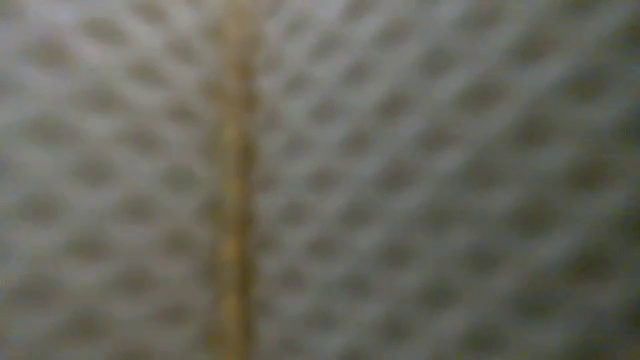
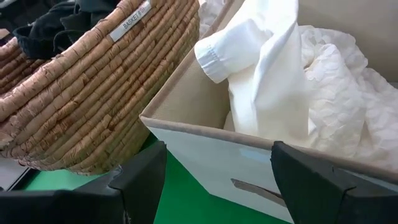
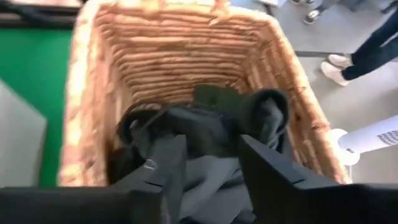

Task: Sort clothes
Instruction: Put the white shirt into the white laundry organizer

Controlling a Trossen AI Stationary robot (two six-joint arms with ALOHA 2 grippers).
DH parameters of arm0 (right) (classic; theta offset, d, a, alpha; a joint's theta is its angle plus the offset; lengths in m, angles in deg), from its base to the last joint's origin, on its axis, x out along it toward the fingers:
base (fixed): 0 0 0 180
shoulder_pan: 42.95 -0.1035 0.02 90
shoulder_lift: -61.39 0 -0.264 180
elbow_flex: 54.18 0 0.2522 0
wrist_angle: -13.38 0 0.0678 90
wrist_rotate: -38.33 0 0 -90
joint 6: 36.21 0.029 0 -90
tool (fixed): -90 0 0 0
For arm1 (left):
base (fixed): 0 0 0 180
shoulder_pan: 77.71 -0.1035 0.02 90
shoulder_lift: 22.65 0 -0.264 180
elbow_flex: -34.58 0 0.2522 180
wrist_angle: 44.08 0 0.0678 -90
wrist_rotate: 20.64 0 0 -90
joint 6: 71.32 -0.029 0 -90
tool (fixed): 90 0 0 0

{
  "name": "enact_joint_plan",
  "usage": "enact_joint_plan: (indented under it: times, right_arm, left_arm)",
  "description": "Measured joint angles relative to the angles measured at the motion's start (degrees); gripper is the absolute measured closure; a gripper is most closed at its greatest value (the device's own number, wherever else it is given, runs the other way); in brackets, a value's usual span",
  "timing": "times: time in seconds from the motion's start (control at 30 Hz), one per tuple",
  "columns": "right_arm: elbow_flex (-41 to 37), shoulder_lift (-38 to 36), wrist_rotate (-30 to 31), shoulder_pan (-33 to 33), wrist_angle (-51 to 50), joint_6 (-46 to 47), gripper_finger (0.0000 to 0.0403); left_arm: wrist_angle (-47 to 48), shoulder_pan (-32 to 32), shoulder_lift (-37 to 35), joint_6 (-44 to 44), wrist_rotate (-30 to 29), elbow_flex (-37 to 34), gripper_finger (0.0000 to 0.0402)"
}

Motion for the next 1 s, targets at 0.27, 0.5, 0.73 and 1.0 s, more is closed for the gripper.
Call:
enact_joint_plan:
  times: [0.27,0.5,0.73,1.0]
  right_arm:
    - [-4.3,-5.7,0.0,-5.4,-1.0,-0.3,0.036]
    - [-17.1,-14.2,0.1,-10.5,4.8,1.8,0.039]
    - [-33.1,-24.6,7.7,-15.8,13.4,4.9,0.039]
    - [-48.9,-34.2,9.3,-20.6,23.3,8.7,0.039]
  left_arm:
    - [0.0,0.0,0.0,0.2,-1.0,0.0,0.0137]
    - [-0.3,0.0,0.0,0.3,-1.1,0.0,0.0137]
    - [-0.4,0.0,0.0,0.2,-1.2,0.0,0.0137]
    - [-0.4,-0.4,-0.1,-2.6,-3.3,0.0,0.0137]
